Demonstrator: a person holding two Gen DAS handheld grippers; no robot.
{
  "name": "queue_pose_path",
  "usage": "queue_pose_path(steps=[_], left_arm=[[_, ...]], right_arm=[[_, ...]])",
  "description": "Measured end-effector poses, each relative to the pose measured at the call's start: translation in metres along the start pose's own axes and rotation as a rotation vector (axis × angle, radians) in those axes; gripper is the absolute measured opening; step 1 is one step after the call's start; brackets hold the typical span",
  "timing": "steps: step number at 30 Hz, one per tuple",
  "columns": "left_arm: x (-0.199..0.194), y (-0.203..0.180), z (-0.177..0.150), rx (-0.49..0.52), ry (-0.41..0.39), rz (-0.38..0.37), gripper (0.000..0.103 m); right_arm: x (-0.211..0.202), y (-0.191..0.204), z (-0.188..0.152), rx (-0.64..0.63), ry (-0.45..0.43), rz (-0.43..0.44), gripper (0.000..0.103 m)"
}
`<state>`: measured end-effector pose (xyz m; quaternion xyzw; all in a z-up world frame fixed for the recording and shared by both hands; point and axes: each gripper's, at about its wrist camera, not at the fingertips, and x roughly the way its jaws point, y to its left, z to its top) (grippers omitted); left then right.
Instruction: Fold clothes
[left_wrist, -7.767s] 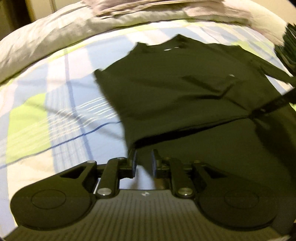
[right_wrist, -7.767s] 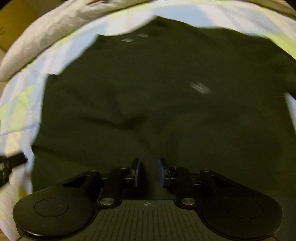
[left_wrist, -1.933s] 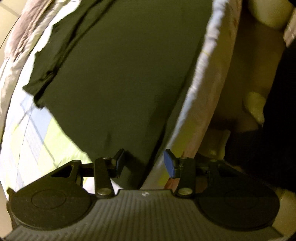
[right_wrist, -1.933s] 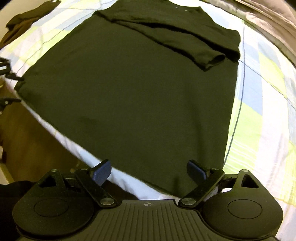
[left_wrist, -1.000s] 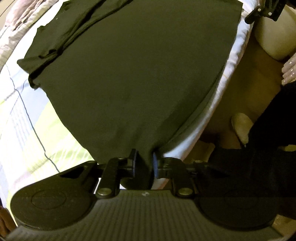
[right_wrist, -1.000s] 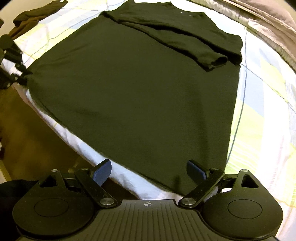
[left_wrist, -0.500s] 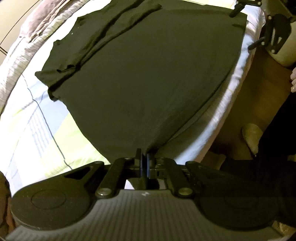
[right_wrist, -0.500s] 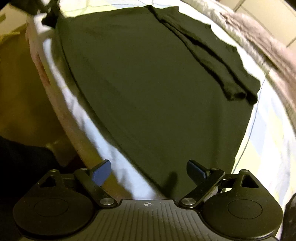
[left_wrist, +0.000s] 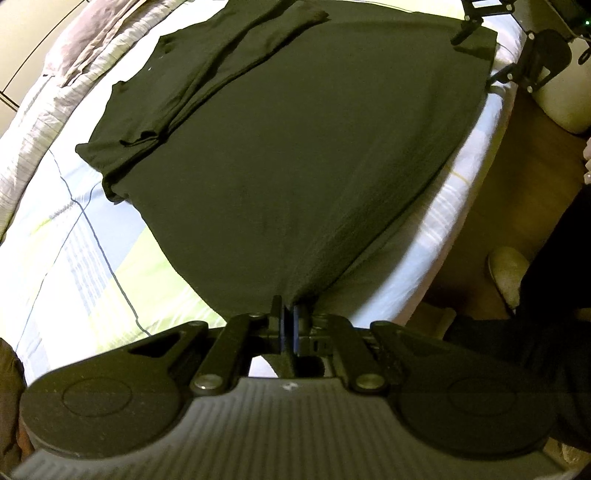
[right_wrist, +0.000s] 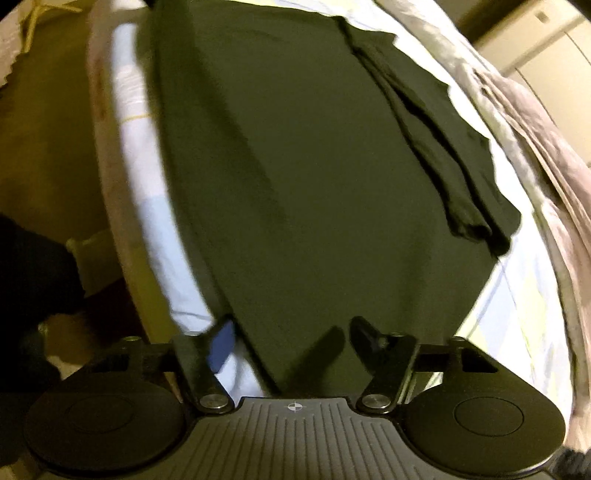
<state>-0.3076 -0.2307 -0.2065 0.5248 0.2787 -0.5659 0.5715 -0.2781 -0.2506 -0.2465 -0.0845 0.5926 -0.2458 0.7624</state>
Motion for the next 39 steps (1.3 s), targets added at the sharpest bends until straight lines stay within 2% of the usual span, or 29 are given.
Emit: queue_pose_path(steps=[1,3,6,10,15,20,27,30,32,35,39], left_arm=[[-0.001,0.0,0.0,0.002,-0.001,0.0,0.002],[-0.003,0.001,0.0,0.007,-0.005,0.007,0.002],[-0.01,0.002,0.002,0.017,-0.012,0.021,0.002],[-0.028,0.006,0.008,0.04,-0.024,0.038,0.002],[-0.059,-0.007,0.005,0.089,-0.022,0.048,0.001],[-0.089,-0.029,-0.004,0.062,0.0,0.051,0.001],[-0.132,-0.075,-0.026,0.011,0.083,-0.021,0.001],[-0.149,-0.082,-0.024,0.001,0.093,-0.025,0.001],[-0.158,-0.071,-0.012,-0.013,0.075,-0.002,0.001],[-0.162,-0.035,0.016,-0.013,0.02,0.066,0.001],[-0.145,0.036,0.061,-0.003,-0.065,0.135,0.001]], right_arm=[[-0.001,0.0,-0.001,-0.009,-0.001,0.006,0.05],[-0.003,0.0,-0.003,-0.022,0.007,-0.008,0.015],[-0.007,-0.013,-0.005,0.022,0.023,-0.048,0.004],[-0.023,-0.045,0.004,0.046,0.0,-0.086,0.003],[-0.056,-0.065,0.011,-0.001,-0.015,-0.054,0.002],[-0.092,-0.039,-0.003,-0.043,-0.015,0.006,0.002],[-0.141,0.003,-0.028,-0.069,0.016,0.156,0.002],[-0.161,0.007,-0.033,-0.064,0.029,0.202,0.002],[-0.171,-0.006,-0.029,-0.056,0.022,0.188,0.002],[-0.181,-0.046,-0.01,-0.053,-0.013,0.117,0.002],[-0.171,-0.117,0.029,-0.059,-0.048,0.024,0.002]])
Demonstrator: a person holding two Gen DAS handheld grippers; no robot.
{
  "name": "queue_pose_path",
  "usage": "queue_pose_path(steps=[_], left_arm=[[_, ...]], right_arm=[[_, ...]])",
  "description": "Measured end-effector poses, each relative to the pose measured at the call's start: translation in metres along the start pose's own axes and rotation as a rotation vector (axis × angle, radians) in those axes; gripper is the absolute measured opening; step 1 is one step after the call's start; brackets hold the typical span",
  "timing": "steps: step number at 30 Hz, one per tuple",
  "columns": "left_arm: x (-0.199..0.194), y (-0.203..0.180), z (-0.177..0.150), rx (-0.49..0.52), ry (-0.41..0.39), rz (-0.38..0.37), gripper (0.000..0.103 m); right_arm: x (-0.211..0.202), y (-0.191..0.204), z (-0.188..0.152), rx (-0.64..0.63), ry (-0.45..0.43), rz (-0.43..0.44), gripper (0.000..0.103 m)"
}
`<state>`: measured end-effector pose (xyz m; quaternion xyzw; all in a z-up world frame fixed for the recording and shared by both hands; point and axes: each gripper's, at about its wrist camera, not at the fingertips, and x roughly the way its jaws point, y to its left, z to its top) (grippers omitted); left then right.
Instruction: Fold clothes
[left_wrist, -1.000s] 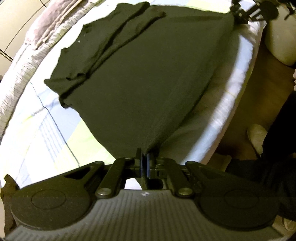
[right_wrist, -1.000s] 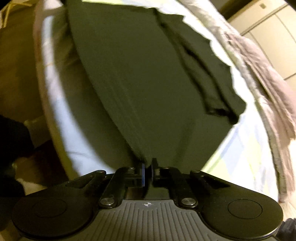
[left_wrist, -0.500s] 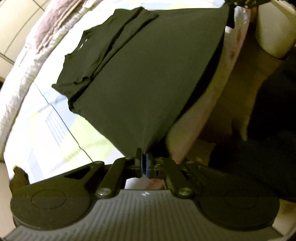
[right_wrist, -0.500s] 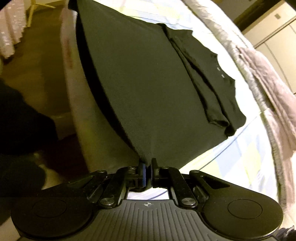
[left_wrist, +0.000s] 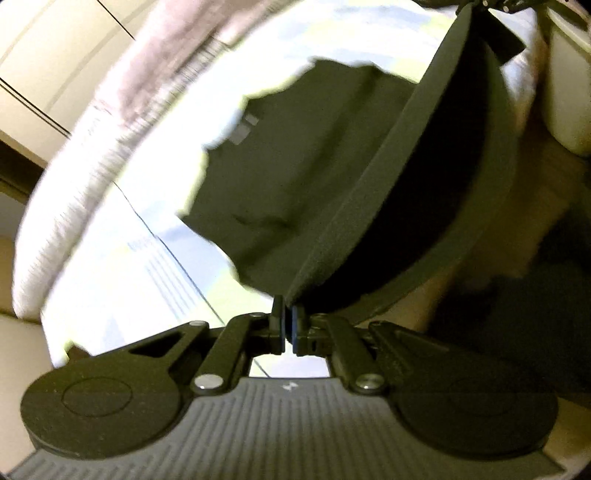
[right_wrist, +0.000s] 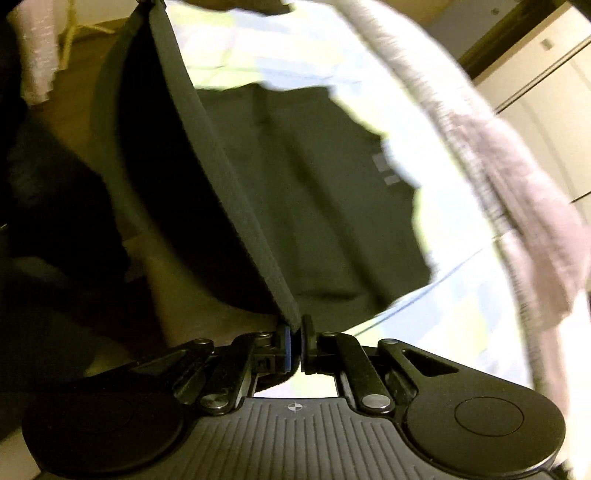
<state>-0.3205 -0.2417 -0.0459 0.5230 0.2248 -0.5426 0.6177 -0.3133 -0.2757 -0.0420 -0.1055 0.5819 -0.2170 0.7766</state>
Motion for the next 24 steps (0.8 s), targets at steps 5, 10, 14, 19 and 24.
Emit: queue_pose_path(steps=[5,10,14,19,24], left_arm=[[0.076,0.098,0.047,-0.018,-0.054,-0.03,0.001],[0.174,0.171,0.072,-0.051,-0.017,-0.163,0.001],[0.237,0.204,0.078,-0.07,0.036,-0.268,0.001],[0.258,0.237,0.076,-0.122,0.056,-0.317,0.002],[0.284,0.254,0.09,-0.155,0.095,-0.321,0.002]], right_arm=[[0.063,-0.089,0.052,-0.044,0.033,-0.045,0.003],[0.159,-0.165,0.081,-0.006,0.141,0.022,0.003],[0.214,-0.202,0.092,0.031,0.212,0.095,0.003],[0.238,-0.236,0.097,0.075,0.226,0.155,0.003],[0.263,-0.274,0.107,0.112,0.211,0.222,0.003]])
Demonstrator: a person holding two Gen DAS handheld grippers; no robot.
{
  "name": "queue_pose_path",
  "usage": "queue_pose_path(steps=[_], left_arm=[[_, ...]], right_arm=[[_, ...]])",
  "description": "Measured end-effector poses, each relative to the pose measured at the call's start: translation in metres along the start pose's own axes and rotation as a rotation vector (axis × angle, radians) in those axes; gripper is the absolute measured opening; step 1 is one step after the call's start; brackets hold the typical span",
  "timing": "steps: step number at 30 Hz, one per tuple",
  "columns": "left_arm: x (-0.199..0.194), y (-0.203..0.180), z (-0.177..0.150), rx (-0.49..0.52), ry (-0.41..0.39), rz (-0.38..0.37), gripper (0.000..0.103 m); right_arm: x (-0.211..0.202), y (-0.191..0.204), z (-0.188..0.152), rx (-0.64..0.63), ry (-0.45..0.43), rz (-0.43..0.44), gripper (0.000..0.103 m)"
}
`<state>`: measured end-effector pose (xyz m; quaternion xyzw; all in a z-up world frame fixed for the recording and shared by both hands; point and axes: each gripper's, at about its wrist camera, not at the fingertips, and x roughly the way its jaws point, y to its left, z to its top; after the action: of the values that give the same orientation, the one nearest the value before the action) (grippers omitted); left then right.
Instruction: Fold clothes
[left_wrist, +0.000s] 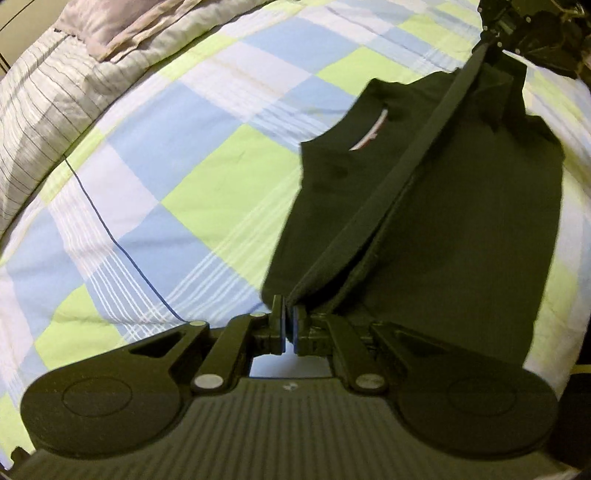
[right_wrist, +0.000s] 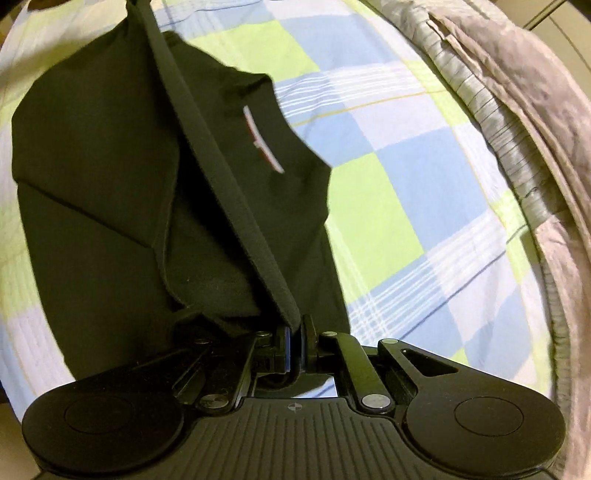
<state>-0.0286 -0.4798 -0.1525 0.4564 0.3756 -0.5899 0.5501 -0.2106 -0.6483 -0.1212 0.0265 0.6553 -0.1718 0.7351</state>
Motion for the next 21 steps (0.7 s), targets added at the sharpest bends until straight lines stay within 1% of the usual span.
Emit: queue_pose_path(steps=[4,8,11,13,14,15,16,17,18,19,21], left_arm=[[0.025,0.023,0.014,-0.061,0.018,0.014,0.002],[0.053,0.041,0.023,-0.104,0.04,0.02,0.002],[0.076,0.047,0.024,-0.127,0.072,0.026,0.004],[0.086,0.049,0.023,-0.15,0.083,0.05,0.014],[0.089,0.051,0.023,-0.166,0.083,0.066,0.018],[0.089,0.054,0.021,-0.191,0.073,0.08,0.027],[0.088,0.057,0.019,-0.222,0.06,0.087,0.032],[0.086,0.061,0.018,-0.252,0.049,0.089,0.033],[0.083,0.064,0.015,-0.279,0.04,0.085,0.038],[0.079,0.067,0.013,-0.3,0.028,0.088,0.044],[0.069,0.07,0.01,-0.343,0.004,0.086,0.047]], right_arm=[[0.023,-0.032,0.016,0.017,-0.009,0.048,0.003],[0.046,-0.059,0.024,0.044,-0.019,0.088,0.003],[0.068,-0.077,0.023,0.11,-0.031,0.122,0.003],[0.083,-0.089,0.021,0.172,-0.045,0.146,0.003],[0.089,-0.096,0.019,0.229,-0.057,0.158,0.004],[0.092,-0.104,0.015,0.311,-0.074,0.158,0.014],[0.091,-0.112,0.009,0.414,-0.1,0.141,0.026],[0.088,-0.119,0.001,0.518,-0.131,0.125,0.054],[0.084,-0.125,-0.008,0.609,-0.164,0.122,0.066],[0.079,-0.13,-0.017,0.687,-0.192,0.122,0.066],[0.068,-0.138,-0.037,0.818,-0.232,0.116,0.066]])
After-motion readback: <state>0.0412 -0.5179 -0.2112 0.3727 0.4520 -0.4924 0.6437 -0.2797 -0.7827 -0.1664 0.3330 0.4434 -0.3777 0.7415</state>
